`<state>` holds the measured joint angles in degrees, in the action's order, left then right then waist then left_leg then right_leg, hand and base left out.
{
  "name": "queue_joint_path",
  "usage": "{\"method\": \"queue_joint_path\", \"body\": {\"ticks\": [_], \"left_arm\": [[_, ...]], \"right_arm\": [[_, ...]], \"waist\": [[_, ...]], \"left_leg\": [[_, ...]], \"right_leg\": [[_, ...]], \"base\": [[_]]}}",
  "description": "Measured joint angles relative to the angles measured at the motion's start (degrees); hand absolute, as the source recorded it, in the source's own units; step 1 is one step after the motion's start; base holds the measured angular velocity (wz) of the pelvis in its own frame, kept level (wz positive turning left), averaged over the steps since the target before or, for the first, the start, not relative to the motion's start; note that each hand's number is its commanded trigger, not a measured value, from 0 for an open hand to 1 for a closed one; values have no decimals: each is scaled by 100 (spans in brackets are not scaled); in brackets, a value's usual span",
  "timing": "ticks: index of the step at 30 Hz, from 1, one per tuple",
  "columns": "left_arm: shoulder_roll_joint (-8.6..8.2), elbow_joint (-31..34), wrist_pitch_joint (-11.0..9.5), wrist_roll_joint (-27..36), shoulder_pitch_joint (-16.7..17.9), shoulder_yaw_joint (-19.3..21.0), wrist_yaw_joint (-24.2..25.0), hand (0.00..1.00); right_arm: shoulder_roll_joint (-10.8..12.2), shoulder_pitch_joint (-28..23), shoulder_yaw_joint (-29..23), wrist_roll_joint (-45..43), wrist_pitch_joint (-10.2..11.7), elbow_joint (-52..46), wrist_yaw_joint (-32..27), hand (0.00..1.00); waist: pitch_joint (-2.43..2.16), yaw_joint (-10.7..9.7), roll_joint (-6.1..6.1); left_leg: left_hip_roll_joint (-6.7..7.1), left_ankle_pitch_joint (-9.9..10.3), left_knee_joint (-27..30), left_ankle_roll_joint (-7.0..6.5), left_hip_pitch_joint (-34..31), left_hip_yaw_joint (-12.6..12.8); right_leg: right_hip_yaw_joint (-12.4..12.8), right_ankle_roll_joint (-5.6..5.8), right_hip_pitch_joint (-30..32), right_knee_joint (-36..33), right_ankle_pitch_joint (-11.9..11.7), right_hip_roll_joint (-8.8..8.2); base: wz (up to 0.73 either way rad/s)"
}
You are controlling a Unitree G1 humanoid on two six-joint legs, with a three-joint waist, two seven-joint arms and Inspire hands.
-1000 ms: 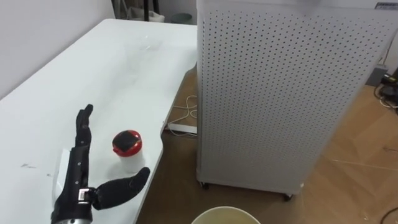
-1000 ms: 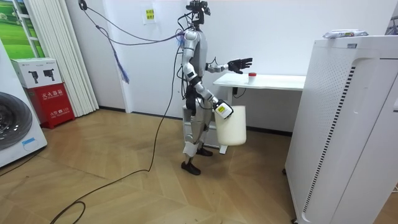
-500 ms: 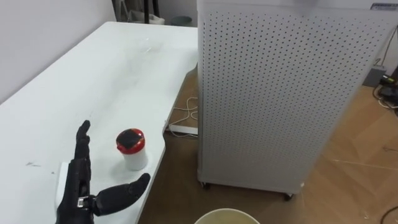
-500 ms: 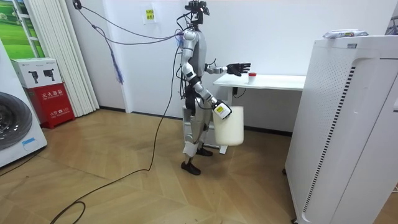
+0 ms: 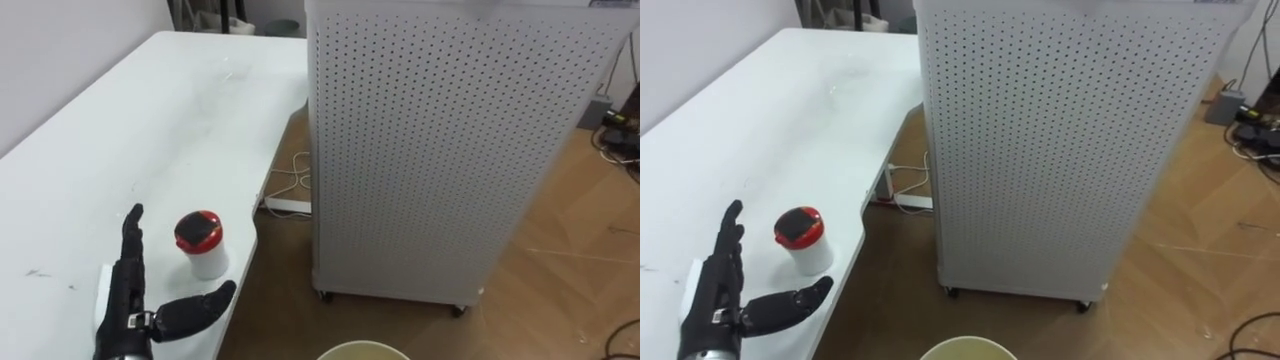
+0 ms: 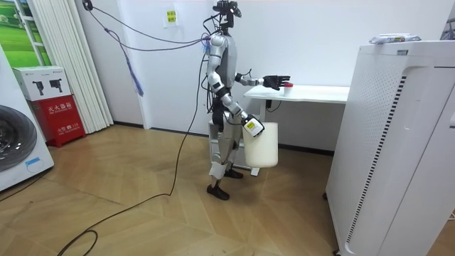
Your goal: Pick garbage
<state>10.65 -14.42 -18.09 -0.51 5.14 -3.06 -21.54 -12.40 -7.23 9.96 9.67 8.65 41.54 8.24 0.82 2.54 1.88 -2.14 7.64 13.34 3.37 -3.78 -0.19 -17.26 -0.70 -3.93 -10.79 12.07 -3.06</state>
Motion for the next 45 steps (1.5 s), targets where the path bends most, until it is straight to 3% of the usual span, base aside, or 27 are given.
{"method": "queue_joint_path", "body": {"ticks": [5, 29, 45], "left_arm": [[1, -366, 3, 46, -128, -12, -48, 0], [-2, -838, 158, 108, -299, -13, -82, 0], [-34, -1220, 179, 280, -472, -48, -199, 0]], "right_arm": [[0, 0, 10, 4, 0, 2, 0, 100], [4, -66, 9, 4, -130, 22, 67, 100], [11, -70, 5, 0, -130, 8, 6, 100]], "waist": [[14, -69, -40], [3, -100, -47], [-19, -344, -24]], "left_leg": [[0, 1, 11, -1, -8, 1], [-9, 3, 12, -5, 6, 82], [-12, 4, -17, -6, 157, 159]], "right_leg": [[-2, 0, 3, 6, 0, 5], [5, 0, 31, 15, 0, 6], [175, 3, -87, 15, -2, 11]], "base": [[0], [0], [-1]]}}
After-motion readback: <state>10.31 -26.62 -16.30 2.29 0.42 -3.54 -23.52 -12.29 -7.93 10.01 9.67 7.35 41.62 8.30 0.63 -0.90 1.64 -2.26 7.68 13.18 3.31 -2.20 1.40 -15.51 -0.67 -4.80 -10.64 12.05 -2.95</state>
